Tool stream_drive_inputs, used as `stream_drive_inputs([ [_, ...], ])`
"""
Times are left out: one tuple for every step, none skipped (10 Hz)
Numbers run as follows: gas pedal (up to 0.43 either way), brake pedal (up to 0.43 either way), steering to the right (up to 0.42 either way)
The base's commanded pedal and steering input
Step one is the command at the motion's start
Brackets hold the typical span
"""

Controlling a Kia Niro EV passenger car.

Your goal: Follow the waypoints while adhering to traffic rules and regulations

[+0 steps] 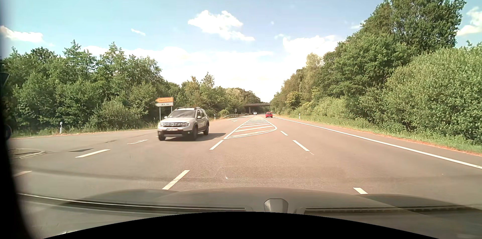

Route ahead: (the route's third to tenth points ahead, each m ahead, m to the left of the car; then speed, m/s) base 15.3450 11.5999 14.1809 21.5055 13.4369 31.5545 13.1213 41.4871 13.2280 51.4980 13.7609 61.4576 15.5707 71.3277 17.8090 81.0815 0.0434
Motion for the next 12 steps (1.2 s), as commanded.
stream_drive_inputs([
  [0.000, 0.537, 0.002],
  [0.000, 0.543, 0.002],
  [0.000, 0.561, 0.002],
  [0.000, 0.567, 0.002],
  [0.000, 0.567, 0.002],
  [0.000, 0.573, 0.002],
  [0.000, 0.573, 0.002],
  [0.000, 0.573, 0.003],
  [0.000, 0.573, 0.002],
  [0.000, 0.573, 0.002],
  [0.000, 0.573, 0.002],
  [0.000, 0.573, 0.002],
])
